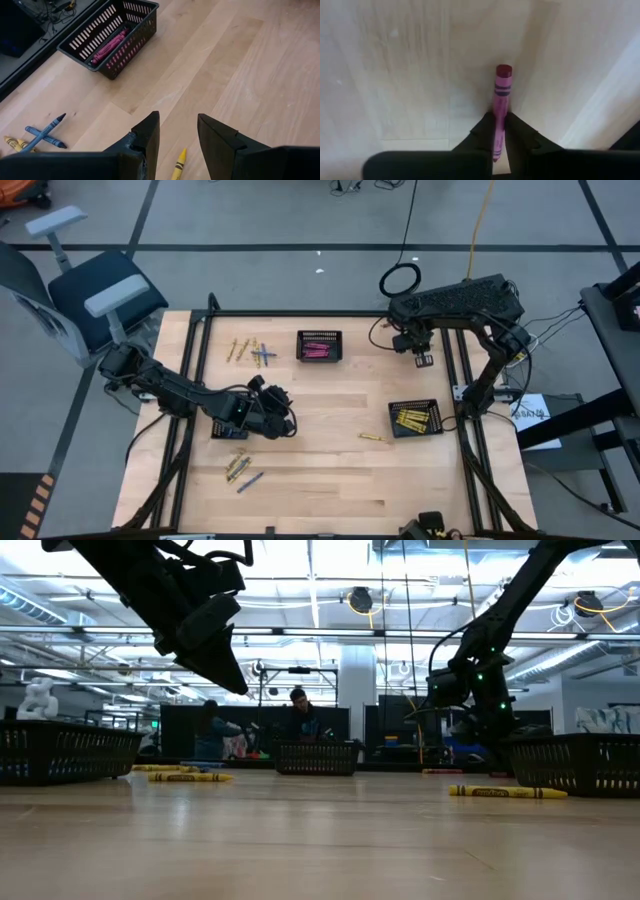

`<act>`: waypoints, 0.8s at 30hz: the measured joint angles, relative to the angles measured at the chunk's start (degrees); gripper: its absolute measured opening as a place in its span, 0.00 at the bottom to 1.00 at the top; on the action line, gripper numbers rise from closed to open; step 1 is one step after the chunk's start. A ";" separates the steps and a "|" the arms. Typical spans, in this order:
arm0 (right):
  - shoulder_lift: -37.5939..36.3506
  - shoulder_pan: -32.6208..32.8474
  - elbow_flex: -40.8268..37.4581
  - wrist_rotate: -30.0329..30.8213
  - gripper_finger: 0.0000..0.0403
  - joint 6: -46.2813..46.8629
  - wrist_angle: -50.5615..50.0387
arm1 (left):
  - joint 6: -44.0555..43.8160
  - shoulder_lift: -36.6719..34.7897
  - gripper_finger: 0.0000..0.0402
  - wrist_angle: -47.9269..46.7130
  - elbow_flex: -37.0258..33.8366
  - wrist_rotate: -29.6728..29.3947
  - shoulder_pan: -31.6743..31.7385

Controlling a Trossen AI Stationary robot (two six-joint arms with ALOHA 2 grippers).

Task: Sort crayons
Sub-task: Put the bottom red crayon into the top black bin

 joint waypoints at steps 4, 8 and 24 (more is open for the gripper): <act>0.07 1.91 -0.06 -0.27 0.02 1.18 0.13 | -0.02 0.00 0.33 -0.01 0.00 0.04 0.00; -0.24 3.58 -0.09 -0.55 0.01 4.77 0.79 | -0.03 0.00 0.33 -0.01 0.00 0.09 0.00; -19.52 9.26 -0.22 -34.51 0.00 22.82 15.78 | -0.10 -0.17 0.33 -0.11 0.00 0.23 -5.47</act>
